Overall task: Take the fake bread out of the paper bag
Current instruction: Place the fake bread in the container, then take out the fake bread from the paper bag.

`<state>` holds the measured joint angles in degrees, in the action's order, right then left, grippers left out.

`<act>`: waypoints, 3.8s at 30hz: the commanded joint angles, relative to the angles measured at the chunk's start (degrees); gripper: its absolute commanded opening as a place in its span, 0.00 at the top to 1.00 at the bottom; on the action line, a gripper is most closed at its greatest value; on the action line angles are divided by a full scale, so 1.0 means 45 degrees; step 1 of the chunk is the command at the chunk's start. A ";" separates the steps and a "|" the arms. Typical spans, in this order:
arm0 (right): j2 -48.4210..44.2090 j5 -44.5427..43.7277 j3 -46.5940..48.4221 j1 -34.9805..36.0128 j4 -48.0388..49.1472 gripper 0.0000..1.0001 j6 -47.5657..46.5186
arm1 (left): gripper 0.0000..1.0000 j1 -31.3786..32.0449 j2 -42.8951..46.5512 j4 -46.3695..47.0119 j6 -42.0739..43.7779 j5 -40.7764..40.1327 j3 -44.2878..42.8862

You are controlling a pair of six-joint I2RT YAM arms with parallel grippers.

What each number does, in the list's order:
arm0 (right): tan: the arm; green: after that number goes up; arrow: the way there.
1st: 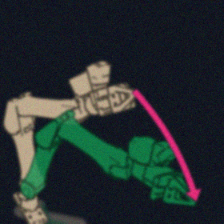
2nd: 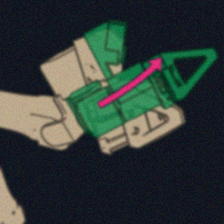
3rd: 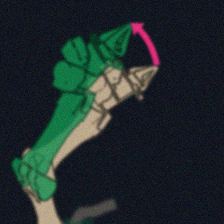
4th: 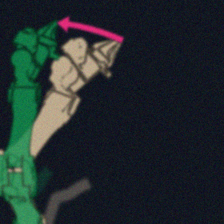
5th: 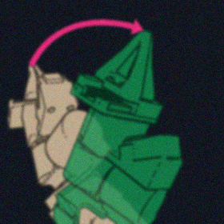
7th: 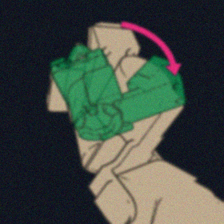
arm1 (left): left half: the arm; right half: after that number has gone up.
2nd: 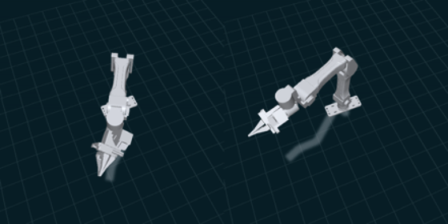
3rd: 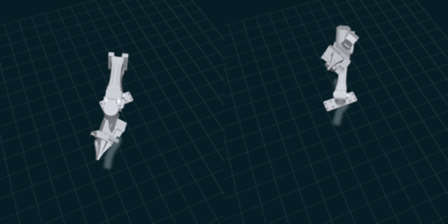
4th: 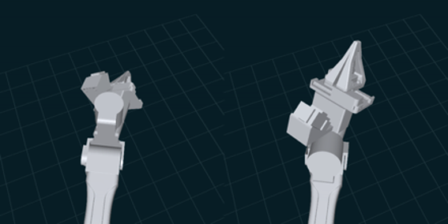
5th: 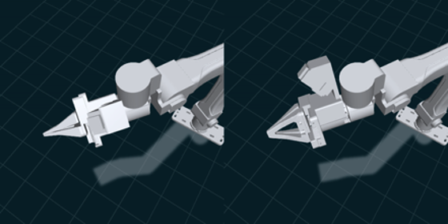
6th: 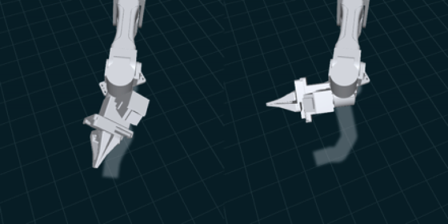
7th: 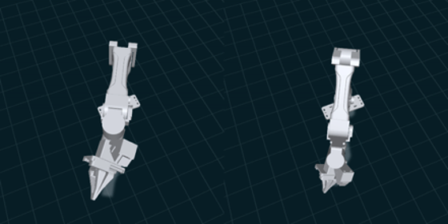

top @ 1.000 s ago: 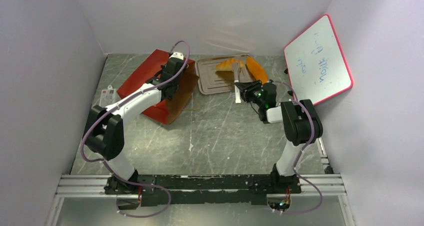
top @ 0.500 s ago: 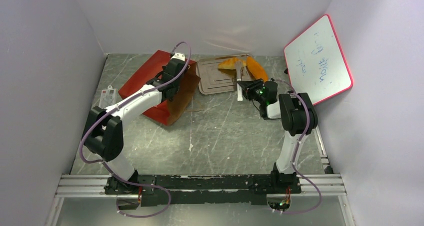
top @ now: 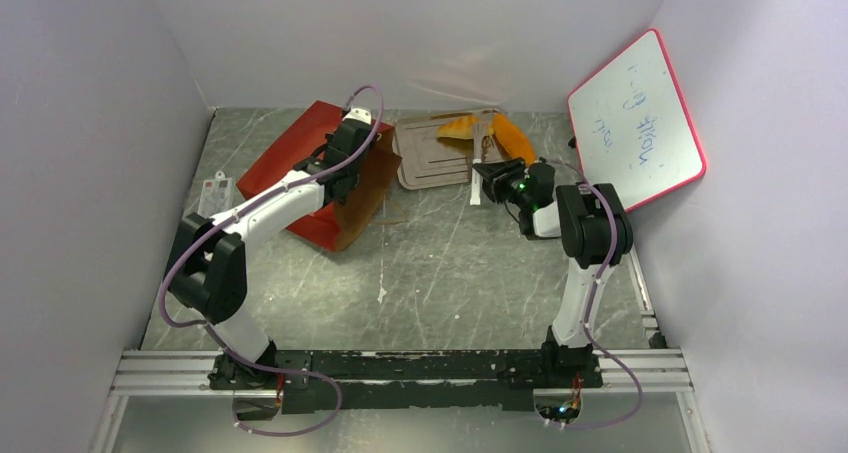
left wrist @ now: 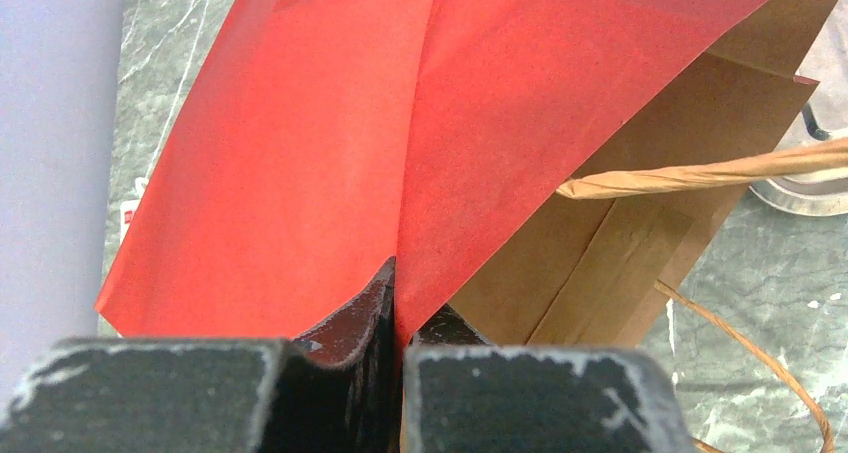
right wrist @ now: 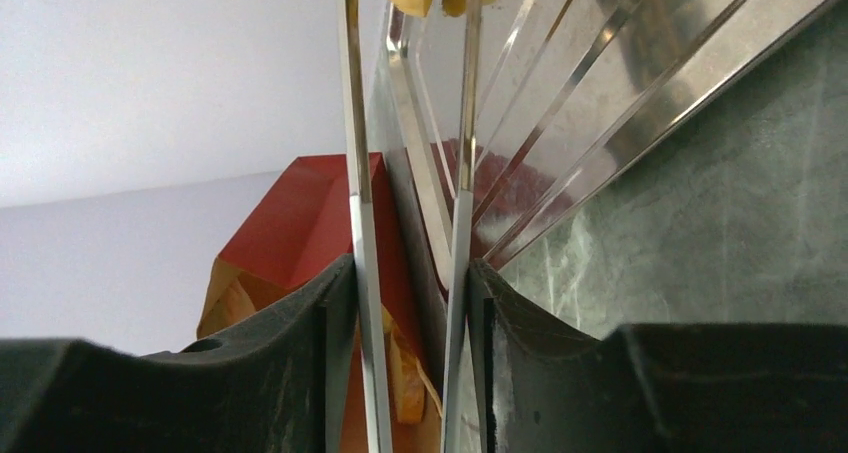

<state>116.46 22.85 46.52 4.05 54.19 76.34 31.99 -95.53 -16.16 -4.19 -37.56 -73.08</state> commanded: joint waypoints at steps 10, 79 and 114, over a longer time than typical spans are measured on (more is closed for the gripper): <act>-0.0701 0.0452 -0.0538 -0.0238 0.0370 0.52 0.0480 | 0.93 0.0128 0.0611 0.0307 0.0090 0.0085 0.0009; -0.7765 -0.0159 -0.2716 0.9604 -0.5041 0.55 -0.0997 | 0.93 0.0135 0.4029 0.2853 0.2400 0.2241 0.3066; -0.4985 -0.0441 -0.2302 1.0632 -0.3013 0.54 0.2865 | 0.93 0.0224 0.4148 0.2846 0.1349 0.1670 0.3086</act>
<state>94.11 21.89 35.99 51.09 38.96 87.24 32.27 -77.56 -5.82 4.01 -28.73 -57.69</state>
